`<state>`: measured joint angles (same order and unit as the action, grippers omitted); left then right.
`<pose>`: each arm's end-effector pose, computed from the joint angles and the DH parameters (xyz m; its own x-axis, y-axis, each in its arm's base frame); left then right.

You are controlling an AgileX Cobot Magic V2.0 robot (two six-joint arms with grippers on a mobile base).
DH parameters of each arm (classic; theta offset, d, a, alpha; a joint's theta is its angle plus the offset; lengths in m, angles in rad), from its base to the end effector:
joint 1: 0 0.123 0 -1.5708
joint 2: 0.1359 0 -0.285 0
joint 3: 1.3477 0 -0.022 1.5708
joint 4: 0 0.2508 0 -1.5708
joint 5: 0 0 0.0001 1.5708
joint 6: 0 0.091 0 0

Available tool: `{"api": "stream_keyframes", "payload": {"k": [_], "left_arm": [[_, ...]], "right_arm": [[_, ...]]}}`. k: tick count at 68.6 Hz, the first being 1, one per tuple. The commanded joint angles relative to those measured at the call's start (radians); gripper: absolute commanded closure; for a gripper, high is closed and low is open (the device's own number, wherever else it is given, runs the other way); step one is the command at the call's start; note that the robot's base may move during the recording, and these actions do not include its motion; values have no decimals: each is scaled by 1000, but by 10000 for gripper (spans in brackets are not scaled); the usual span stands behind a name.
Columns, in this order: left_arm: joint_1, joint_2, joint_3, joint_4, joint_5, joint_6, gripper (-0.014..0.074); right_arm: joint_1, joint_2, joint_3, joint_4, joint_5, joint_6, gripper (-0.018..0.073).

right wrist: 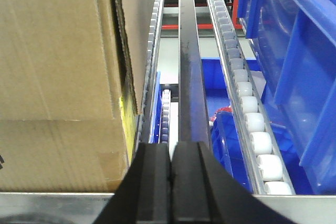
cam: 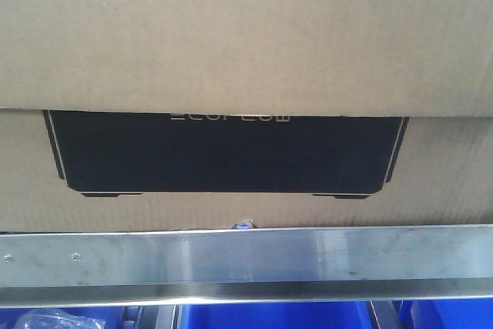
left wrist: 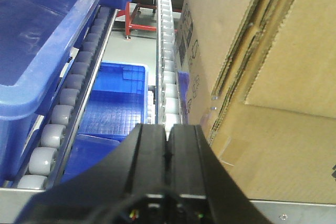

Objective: Grab box from left shelf to table start

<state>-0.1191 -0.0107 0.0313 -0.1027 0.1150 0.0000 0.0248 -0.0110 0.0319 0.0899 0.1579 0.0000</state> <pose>0.0564 -0.0078 0.1928 -0.0605 -0.0953 -0.9936 0.1250 0.9869 -0.1023 0.0566 0.0027 0.1887 -0.0939 0.0864 -0.9918 -0.0306 0.9955 0.0896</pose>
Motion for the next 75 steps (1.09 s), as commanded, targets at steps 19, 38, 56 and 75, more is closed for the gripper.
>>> {"api": "stream_keyframes", "payload": {"k": [19,38,56,75], "left_arm": [[-4,-18,-5,-2,-89,0,696],[-4,-18,-5,-9,-176,-6,696],[-4,-10,-124,-6,-211,0,696],[-4,12,-363,60,7,0,684]], "right_arm": [[3,-9,2,-1,-92,0,502],[3,-9,2,-1,-92,0,502],[3,-9,2,-1,-92,0,502],[3,-9,2,-1,-92,0,502]]}}
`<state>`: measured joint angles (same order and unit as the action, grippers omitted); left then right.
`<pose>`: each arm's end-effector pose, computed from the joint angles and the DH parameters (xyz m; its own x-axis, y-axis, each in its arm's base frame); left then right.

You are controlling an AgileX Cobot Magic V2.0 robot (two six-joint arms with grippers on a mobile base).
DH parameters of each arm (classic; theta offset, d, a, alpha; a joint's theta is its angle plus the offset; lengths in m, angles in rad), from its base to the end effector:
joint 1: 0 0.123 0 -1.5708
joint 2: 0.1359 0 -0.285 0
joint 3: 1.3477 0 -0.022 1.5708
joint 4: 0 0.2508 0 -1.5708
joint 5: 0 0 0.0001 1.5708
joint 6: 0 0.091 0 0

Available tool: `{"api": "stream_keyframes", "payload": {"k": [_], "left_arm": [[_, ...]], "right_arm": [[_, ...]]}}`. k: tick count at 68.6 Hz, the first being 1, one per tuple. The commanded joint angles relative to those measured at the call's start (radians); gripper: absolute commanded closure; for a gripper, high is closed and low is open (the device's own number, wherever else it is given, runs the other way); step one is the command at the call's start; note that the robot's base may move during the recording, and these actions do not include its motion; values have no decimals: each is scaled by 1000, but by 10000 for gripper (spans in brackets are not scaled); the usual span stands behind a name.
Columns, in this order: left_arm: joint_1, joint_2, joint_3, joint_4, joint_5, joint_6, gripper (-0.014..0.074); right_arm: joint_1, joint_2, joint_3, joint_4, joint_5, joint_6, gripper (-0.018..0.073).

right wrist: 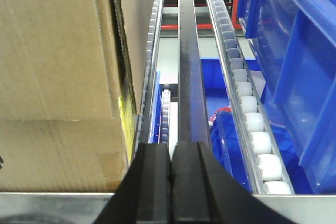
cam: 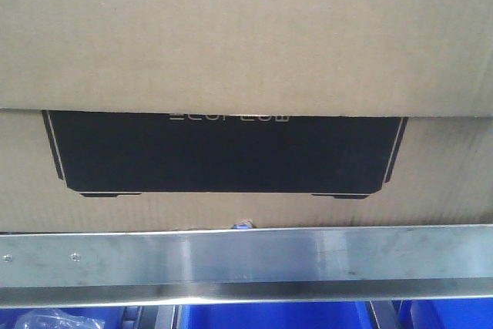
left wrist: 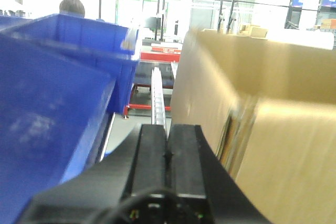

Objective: Grab box from left shelf to table start

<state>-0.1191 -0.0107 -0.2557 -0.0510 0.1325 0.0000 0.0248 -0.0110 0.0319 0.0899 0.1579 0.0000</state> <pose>0.0334 -0.0046 0.2859 0.2113 -0.0762 -0.9744 0.1362 0.9895 -0.0478 0.0566 0.0027 0.1887 -0.0939 0.0864 -0.9918 -0.0306 0.9955 0.0896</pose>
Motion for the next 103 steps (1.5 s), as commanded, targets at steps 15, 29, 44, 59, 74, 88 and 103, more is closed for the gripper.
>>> {"api": "stream_keyframes", "payload": {"k": [15,29,44,59,74,88,103], "left_arm": [[-4,52,-146,8,3,0,311],[-4,129,-228,8,74,0,185],[-6,336,-502,-13,353,0,186],[-6,625,-788,-44,578,0,186],[-11,821,-928,-70,602,7,186],[-98,974,-1005,-67,658,55,186],[-134,1105,-1062,-4,673,51,186]], "right_arm": [[3,-9,2,-1,-92,0,502],[3,-9,2,-1,-92,0,502],[3,-9,2,-1,-92,0,502],[3,-9,2,-1,-92,0,502],[3,-9,2,-1,-92,0,502],[3,-9,2,-1,-92,0,502],[3,-9,2,-1,-92,0,502]]}}
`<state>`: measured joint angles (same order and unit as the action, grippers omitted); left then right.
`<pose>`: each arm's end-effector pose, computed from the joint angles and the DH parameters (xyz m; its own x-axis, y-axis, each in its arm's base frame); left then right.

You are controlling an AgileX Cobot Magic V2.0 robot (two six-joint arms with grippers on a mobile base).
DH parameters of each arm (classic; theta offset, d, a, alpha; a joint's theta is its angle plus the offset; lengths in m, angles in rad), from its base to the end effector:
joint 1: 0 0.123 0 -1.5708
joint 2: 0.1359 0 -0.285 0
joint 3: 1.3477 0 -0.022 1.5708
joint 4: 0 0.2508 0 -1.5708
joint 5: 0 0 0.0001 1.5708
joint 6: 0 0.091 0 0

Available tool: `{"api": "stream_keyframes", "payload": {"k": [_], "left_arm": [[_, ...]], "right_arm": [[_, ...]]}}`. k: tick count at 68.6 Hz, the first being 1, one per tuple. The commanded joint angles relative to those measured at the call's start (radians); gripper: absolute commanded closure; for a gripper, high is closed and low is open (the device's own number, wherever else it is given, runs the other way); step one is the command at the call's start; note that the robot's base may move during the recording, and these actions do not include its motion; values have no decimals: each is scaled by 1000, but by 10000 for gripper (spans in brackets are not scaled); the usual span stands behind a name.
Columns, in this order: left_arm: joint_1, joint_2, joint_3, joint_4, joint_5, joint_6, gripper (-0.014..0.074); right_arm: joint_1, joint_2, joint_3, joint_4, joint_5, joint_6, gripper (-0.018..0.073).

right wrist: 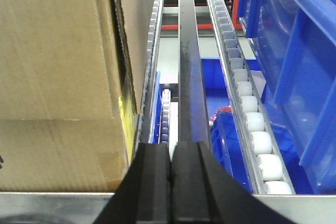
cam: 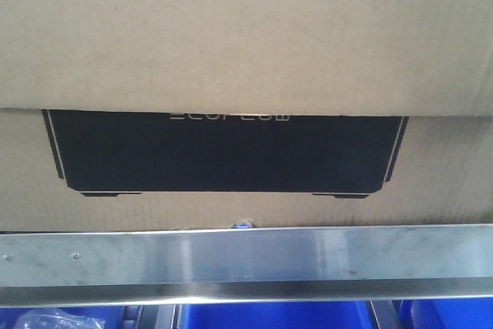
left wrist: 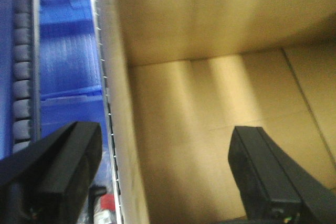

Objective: Grab box from left shelf to table start

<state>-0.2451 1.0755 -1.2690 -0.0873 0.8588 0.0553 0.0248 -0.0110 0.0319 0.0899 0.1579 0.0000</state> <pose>0.2030 -0.0570 0.4309 -0.5291 0.1305 -0.8385 0.2949 0.9548 -0.0375 0.0566 0.0027 0.1887 -0.0939 0.0864 -0.9918 -0.0306 0.9955 0.0896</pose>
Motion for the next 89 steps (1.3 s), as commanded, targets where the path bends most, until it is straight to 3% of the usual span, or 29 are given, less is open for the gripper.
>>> {"api": "stream_keyframes", "payload": {"k": [1,6,28,47,60,72,79,83,89], "left_arm": [[-8,26,-52,42,-51,-11,186],[-8,65,-73,87,-32,-46,186],[-8,221,-240,87,145,-150,186],[-8,300,-301,87,286,-150,186],[-8,314,-301,87,297,-150,186],[-8,319,-301,87,304,-150,186],[-8,319,-301,87,306,-150,186],[-8,319,-301,87,308,-150,186],[-8,319,-301,87,309,-150,186]], "right_arm": [[3,-9,2,-1,-92,0,502],[3,-9,2,-1,-92,0,502],[3,-9,2,-1,-92,0,502],[3,-9,2,1,-107,0,502],[3,-9,-7,61,-232,0,502],[3,-9,-92,97,-190,0,491],[3,-9,-168,97,-137,0,355],[3,-7,-212,97,-108,0,174],[3,3,-268,96,-74,0,-17]]}}
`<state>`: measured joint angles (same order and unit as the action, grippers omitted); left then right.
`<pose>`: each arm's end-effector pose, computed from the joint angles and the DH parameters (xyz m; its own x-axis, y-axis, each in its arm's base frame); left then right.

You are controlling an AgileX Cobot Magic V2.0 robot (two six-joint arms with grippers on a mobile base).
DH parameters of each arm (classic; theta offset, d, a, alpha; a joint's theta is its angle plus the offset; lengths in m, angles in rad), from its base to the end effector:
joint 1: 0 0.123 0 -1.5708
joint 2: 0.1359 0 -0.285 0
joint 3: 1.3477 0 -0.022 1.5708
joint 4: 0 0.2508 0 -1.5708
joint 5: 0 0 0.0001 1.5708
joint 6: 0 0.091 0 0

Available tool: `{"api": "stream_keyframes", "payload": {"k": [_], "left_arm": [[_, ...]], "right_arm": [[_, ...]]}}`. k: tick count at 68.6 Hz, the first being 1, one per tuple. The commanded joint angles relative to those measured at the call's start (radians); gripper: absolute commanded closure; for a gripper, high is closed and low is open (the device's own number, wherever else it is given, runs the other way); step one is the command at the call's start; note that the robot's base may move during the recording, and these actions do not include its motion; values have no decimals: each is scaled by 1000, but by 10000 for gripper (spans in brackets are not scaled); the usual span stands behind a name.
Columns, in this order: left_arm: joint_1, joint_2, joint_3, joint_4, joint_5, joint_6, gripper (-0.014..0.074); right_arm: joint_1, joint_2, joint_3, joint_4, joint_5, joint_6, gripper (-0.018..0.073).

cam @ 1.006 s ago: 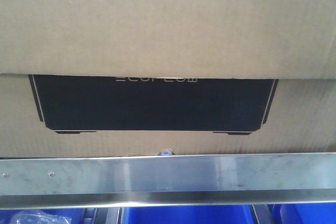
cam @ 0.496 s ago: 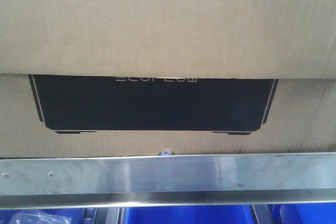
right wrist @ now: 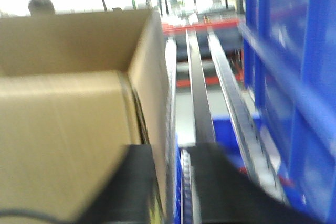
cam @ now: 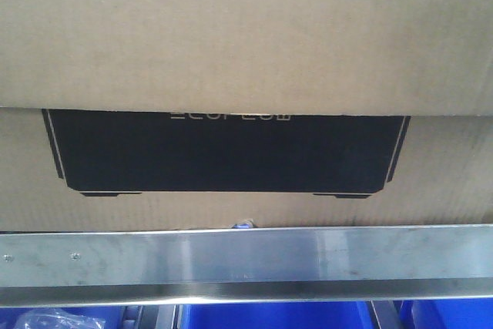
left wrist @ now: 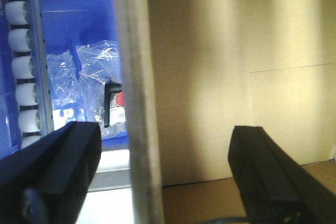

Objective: Grab box from left shelf to table start
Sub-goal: 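Close both grippers on the box's side walls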

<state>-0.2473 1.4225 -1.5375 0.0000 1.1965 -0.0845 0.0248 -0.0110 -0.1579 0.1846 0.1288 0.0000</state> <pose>0.2785 -0.0703 0.4035 -0.8306 0.1227 -0.5431 0.1753 0.9834 -0.0460 0.0444 0.0033 0.2550 0.1181 0.1850 -0.9756 -0.0709 0.9816 0.1776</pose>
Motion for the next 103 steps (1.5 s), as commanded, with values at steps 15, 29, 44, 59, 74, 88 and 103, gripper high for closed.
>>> {"api": "stream_keyframes", "payload": {"k": [15,29,44,59,74,88,103], "left_arm": [[-6,-28,-33,0,-28,-10,186],[-6,-28,-33,0,-28,-10,186],[-6,-28,-33,0,-28,-10,186],[-6,-28,-33,0,-25,-10,186],[-6,-28,-33,0,-25,-10,186],[-6,-28,-33,0,-25,-10,186],[-6,-28,-33,0,-25,-10,186]], "right_arm": [[3,128,-267,2,111,0,-53],[3,354,-499,2,296,-43,-53],[3,690,-806,2,512,-45,-53],[3,991,-1081,-26,770,-45,-53],[3,1221,-1222,-78,856,-45,-53],[3,1355,-1247,-59,847,-47,-53],[5,1418,-1247,-59,838,-89,-53]]}}
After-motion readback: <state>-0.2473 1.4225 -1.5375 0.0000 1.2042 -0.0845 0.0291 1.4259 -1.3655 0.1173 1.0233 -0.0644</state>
